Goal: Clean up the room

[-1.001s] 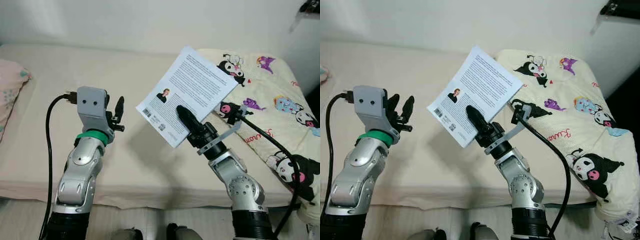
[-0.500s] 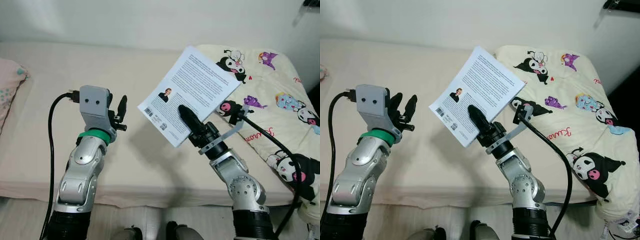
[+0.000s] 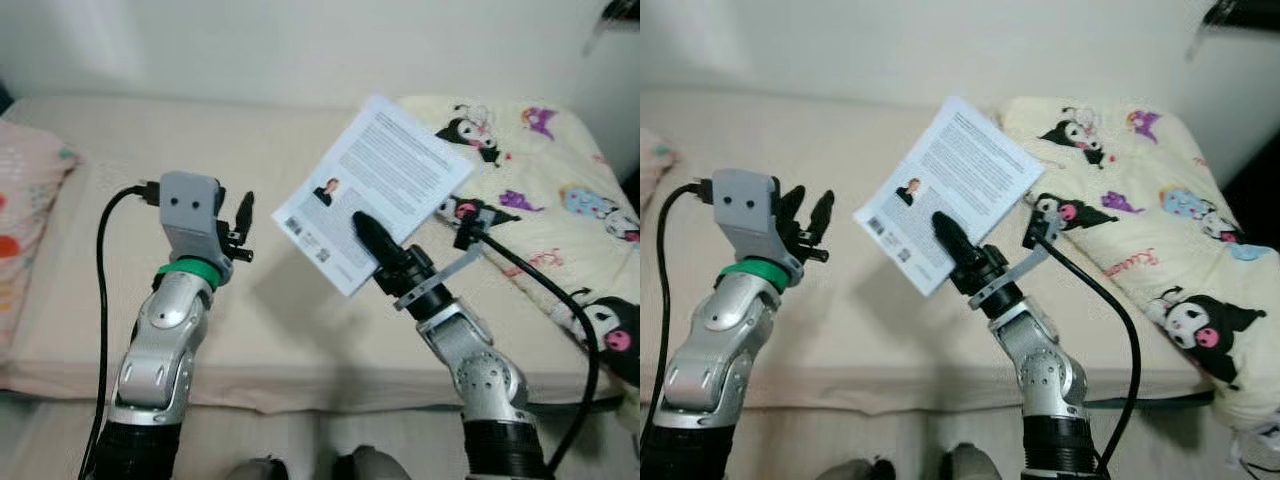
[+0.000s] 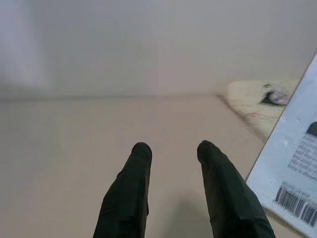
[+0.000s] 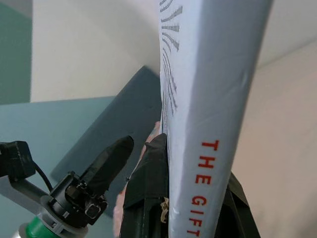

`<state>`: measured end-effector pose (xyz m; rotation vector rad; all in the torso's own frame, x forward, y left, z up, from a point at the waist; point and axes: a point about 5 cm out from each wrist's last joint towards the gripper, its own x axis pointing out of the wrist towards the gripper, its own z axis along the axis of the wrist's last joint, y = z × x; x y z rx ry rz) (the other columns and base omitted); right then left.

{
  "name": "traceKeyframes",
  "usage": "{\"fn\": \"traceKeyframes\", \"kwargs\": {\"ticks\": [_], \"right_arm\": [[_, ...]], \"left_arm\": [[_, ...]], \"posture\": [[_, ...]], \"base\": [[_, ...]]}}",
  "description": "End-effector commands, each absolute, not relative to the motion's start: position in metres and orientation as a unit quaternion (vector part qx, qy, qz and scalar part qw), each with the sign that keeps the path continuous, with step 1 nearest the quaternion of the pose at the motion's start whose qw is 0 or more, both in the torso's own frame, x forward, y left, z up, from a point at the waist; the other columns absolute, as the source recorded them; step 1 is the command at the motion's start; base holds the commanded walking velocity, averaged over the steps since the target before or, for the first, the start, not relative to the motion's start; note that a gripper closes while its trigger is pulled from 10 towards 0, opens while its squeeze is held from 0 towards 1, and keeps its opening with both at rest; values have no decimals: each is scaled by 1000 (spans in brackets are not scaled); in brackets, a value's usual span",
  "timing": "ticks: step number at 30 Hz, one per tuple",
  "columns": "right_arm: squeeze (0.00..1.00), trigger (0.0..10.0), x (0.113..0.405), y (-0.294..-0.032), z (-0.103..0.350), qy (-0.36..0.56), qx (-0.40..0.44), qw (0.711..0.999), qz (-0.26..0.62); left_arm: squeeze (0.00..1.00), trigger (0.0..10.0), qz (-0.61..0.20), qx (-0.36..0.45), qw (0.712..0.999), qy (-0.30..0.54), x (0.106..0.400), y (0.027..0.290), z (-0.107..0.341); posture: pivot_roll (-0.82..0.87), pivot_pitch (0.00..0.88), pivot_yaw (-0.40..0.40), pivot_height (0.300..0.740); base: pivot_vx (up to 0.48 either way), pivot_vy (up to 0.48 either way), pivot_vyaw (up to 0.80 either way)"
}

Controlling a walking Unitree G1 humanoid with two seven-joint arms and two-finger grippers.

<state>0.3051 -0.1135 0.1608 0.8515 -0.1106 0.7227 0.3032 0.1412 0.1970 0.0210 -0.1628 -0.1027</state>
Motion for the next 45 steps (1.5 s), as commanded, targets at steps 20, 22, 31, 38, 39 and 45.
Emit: {"fn": "traceKeyframes", "kwargs": {"ticks": [20, 22, 31, 38, 39, 45], "right_arm": [[0, 10000, 303, -114, 164, -61, 407, 842, 349], [0, 10000, 303, -114, 163, -61, 407, 842, 349], [0, 10000, 304, -114, 163, -61, 408, 842, 348], [0, 10000, 304, -113, 163, -61, 406, 843, 347], [0, 10000, 304, -113, 163, -61, 406, 843, 347], [0, 10000, 305, -113, 163, -61, 405, 843, 347]], "left_arm": [[0, 10000, -52, 29, 994, -87, 301, 140, 195], [0, 10000, -52, 29, 994, -87, 301, 140, 195], [0, 10000, -50, 32, 995, -84, 303, 140, 194], [0, 10000, -51, 33, 995, -77, 304, 140, 192], [0, 10000, -51, 33, 995, -77, 304, 140, 192], [0, 10000, -42, 39, 996, -73, 305, 142, 191]], "posture": [[-25, 78, 15, 740], [-24, 77, 16, 740], [-24, 75, 18, 740], [-24, 73, 20, 740], [-24, 73, 20, 740], [-23, 72, 21, 740]], "base": [[0, -106, 0], [0, -343, 0], [0, -322, 0], [0, 0, 0], [0, 0, 0], [0, 0, 0]]}}
